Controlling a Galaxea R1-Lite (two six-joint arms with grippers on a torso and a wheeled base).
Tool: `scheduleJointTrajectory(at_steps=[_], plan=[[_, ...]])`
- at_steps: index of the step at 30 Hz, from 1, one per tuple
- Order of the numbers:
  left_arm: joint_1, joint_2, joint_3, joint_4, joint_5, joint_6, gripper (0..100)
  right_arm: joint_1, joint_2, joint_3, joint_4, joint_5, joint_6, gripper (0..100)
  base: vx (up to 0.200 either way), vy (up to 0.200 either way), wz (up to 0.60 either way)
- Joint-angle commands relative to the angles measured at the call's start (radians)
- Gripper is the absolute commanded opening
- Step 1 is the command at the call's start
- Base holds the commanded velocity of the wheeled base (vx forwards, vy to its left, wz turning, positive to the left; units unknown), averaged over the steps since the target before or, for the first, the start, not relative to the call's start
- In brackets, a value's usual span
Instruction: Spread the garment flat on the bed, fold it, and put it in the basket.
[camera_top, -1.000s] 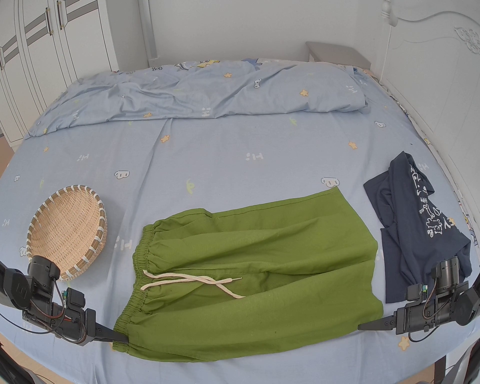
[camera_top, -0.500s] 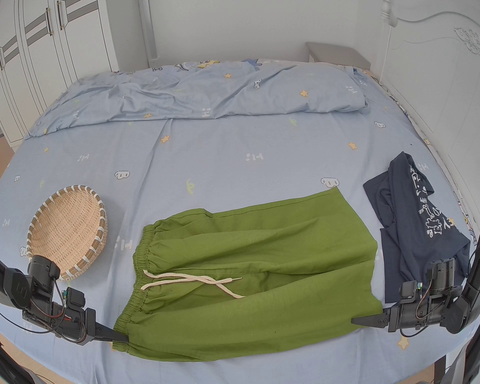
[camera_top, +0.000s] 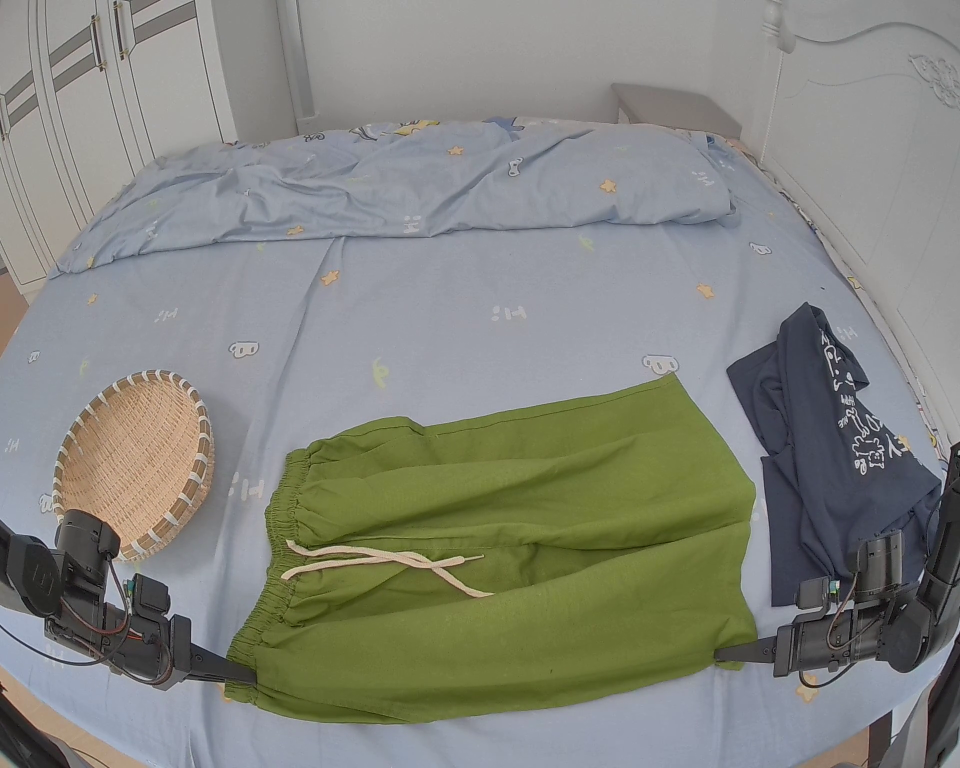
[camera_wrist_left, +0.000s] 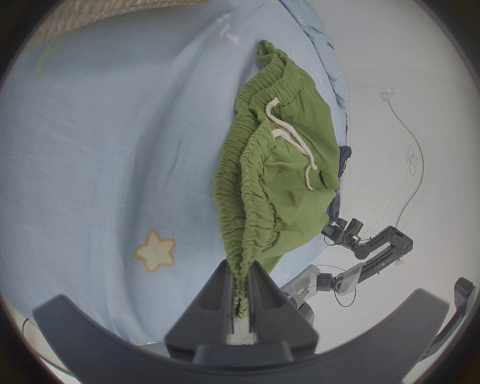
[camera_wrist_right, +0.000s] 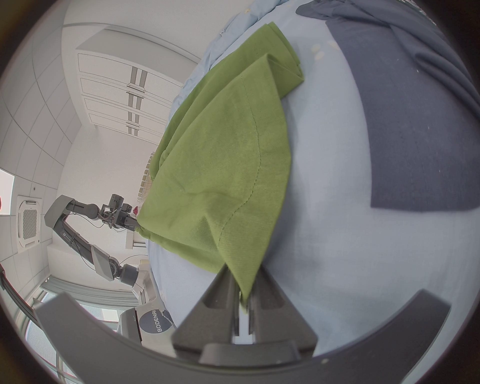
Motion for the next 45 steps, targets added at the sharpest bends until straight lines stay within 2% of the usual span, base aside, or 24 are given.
scheduleJointTrajectory(at_steps=[1,4,7,8,9,11,13,15,20,32,39,45], plan=[[0.008,-0.005,-0.013,0.013,0.0,-0.009,0,-0.006,-0.086,0.009,0.025,0.004,0.006,0,0.0,0.0,0.0],[0.006,-0.01,-0.014,0.033,0.0,-0.01,0,-0.001,-0.146,0.009,0.084,0.004,0.01,0,0.0,0.0,0.0],[0.008,-0.01,-0.026,0.109,0.003,-0.001,0,0.009,-0.26,-0.019,0.285,0.004,0.006,0,0.0,0.0,0.0],[0.008,-0.01,-0.026,0.114,0.003,-0.001,0,0.009,-0.264,-0.02,0.294,0.004,0.006,0,0.0,0.0,0.0],[0.011,-0.005,-0.028,0.152,0.006,0.005,0,0.013,-0.304,-0.051,0.42,0.002,-0.001,0,0.0,0.0,0.0],[0.014,-0.003,-0.026,0.181,0.011,0.01,0,0.013,-0.333,-0.077,0.548,0.002,-0.018,0,0.0,0.0,0.0],[0.023,-0.005,-0.026,0.201,0.011,0.016,0,0.006,-0.353,-0.095,0.634,0.0,-0.04,0,0.0,0.0,0.0],[0.054,-0.014,-0.031,0.241,0.011,0.034,0,-0.006,-0.396,-0.126,0.768,0.0,-0.05,0,0.0,0.0,0.0],[0.044,-0.02,-0.009,0.346,0.02,0.128,0,-0.014,-0.454,-0.14,0.938,-0.009,-0.056,0,0.0,0.0,0.0],[0.046,-0.02,0.095,0.218,0.086,0.139,0,0.008,-0.458,-0.057,0.94,-0.032,-0.056,0,0.0,0.0,0.0],[0.044,-0.017,0.098,0.212,0.132,0.14,0,0.009,-0.459,-0.031,0.927,-0.069,-0.058,0,0.0,0.0,0.0],[0.044,-0.014,0.089,0.203,0.14,0.14,0,0.031,-0.453,-0.025,0.921,-0.081,-0.058,0,0.0,0.0,0.0]])
